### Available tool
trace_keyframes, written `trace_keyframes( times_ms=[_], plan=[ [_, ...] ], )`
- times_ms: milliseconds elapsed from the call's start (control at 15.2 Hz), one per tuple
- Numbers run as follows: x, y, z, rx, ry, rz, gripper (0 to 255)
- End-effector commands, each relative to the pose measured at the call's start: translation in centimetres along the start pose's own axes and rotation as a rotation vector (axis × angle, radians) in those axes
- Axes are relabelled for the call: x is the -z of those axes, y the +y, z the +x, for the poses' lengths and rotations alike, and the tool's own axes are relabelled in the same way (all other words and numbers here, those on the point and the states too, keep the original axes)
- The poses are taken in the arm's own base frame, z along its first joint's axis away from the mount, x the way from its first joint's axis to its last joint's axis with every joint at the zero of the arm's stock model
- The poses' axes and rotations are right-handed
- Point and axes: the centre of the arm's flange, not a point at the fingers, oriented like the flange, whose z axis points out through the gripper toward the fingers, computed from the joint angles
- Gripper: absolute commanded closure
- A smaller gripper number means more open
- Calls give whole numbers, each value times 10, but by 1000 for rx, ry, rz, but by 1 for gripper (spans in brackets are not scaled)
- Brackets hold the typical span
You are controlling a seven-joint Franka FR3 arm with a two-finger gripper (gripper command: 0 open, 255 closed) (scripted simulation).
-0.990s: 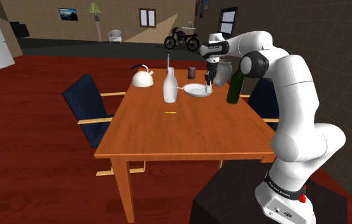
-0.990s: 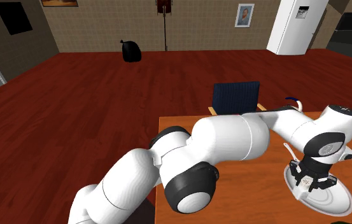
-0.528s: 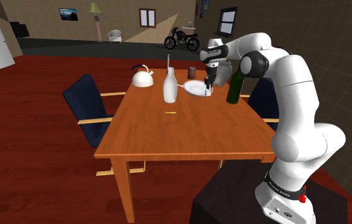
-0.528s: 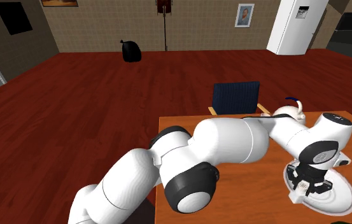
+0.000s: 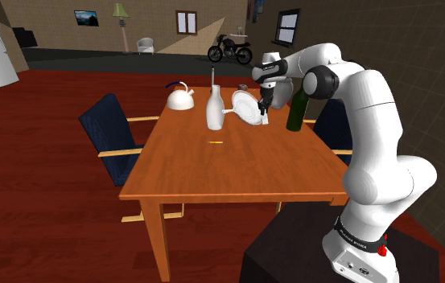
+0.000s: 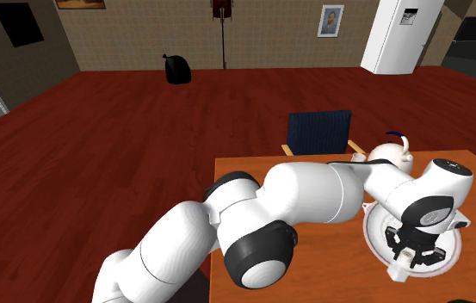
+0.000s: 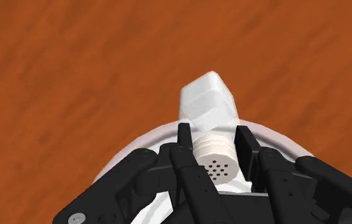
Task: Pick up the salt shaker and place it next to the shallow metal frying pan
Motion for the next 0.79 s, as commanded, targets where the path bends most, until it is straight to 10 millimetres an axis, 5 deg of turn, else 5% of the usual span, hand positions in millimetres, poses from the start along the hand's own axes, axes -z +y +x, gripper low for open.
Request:
trace_keyframes(
  times_ms=[0, 66, 396, 660, 726],
  plan=[
    [-1, 0, 0, 0, -1, 1, 255],
    [-1, 0, 0, 0, -1, 1, 0],
    [-1, 0, 0, 0, -1, 1, 0],
    [49, 0, 0, 0, -1, 1, 0],
    [49, 0, 0, 0, -1, 1, 0]
  ],
)
